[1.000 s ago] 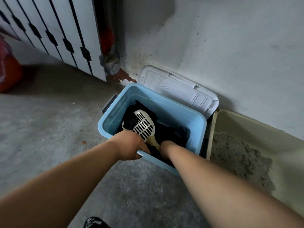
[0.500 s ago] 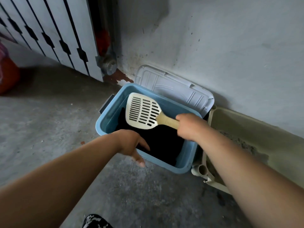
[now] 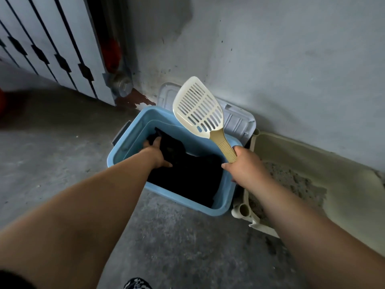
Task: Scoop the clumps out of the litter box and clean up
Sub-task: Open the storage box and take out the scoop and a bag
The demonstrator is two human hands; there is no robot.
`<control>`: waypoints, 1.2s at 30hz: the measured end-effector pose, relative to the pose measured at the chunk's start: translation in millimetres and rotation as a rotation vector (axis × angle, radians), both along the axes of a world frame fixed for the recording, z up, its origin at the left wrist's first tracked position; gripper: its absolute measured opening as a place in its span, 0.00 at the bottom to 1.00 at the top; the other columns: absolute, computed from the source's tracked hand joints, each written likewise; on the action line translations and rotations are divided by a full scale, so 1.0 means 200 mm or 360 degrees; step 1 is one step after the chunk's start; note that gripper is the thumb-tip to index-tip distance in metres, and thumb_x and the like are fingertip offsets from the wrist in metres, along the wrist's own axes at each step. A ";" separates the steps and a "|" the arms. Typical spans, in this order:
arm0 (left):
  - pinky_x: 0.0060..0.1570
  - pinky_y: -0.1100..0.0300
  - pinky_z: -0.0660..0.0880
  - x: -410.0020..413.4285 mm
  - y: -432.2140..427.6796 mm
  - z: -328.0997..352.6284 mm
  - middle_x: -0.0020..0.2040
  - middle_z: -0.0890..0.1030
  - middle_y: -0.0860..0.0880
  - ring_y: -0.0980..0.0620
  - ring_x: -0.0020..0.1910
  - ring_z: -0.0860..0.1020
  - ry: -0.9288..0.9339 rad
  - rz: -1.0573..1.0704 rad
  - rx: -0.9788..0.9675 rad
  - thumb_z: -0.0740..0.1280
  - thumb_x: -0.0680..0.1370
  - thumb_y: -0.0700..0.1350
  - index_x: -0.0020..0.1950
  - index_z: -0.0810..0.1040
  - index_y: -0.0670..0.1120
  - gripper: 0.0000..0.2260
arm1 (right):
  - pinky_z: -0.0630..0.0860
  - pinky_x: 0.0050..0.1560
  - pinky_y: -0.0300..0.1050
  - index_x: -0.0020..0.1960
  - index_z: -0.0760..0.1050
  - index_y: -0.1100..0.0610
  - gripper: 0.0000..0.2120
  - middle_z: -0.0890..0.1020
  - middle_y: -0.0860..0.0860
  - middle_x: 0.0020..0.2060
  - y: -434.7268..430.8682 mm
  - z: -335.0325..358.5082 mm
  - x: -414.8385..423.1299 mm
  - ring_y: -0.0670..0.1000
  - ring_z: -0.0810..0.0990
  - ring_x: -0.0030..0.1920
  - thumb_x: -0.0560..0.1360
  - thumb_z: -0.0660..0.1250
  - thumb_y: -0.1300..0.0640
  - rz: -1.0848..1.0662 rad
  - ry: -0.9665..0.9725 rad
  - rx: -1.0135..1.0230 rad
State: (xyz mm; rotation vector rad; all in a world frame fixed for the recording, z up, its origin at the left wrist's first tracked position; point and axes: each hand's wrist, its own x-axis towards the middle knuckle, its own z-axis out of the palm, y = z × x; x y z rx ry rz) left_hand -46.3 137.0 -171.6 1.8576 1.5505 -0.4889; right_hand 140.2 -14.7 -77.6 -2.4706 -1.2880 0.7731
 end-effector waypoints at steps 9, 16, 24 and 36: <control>0.72 0.51 0.57 0.13 -0.05 -0.02 0.77 0.54 0.38 0.40 0.75 0.57 0.0447 -0.0291 -0.0148 0.57 0.82 0.44 0.78 0.45 0.42 0.29 | 0.81 0.43 0.55 0.51 0.70 0.55 0.10 0.77 0.53 0.43 -0.06 -0.02 -0.01 0.55 0.80 0.42 0.74 0.69 0.55 -0.0030 0.0111 -0.0063; 0.61 0.50 0.72 0.12 -0.02 0.06 0.63 0.77 0.43 0.42 0.62 0.74 0.0315 -0.0458 0.0438 0.61 0.80 0.45 0.64 0.77 0.45 0.14 | 0.71 0.24 0.39 0.52 0.72 0.58 0.08 0.76 0.53 0.40 -0.03 -0.04 -0.06 0.51 0.77 0.33 0.74 0.68 0.59 -0.0066 0.0311 -0.0005; 0.48 0.59 0.72 0.06 0.03 0.36 0.50 0.83 0.50 0.49 0.50 0.79 -0.0670 0.0054 0.0618 0.64 0.78 0.55 0.53 0.83 0.52 0.12 | 0.69 0.21 0.38 0.50 0.75 0.57 0.11 0.81 0.56 0.38 0.03 -0.03 -0.11 0.46 0.71 0.18 0.70 0.73 0.59 -0.0312 0.0615 0.0285; 0.48 0.56 0.74 0.15 -0.12 0.66 0.49 0.82 0.47 0.49 0.50 0.79 -0.2105 0.0469 -0.0544 0.64 0.78 0.51 0.53 0.79 0.51 0.07 | 0.66 0.24 0.40 0.37 0.73 0.54 0.09 0.74 0.51 0.22 0.17 0.19 -0.19 0.48 0.68 0.18 0.71 0.71 0.63 -0.0466 0.1036 0.0764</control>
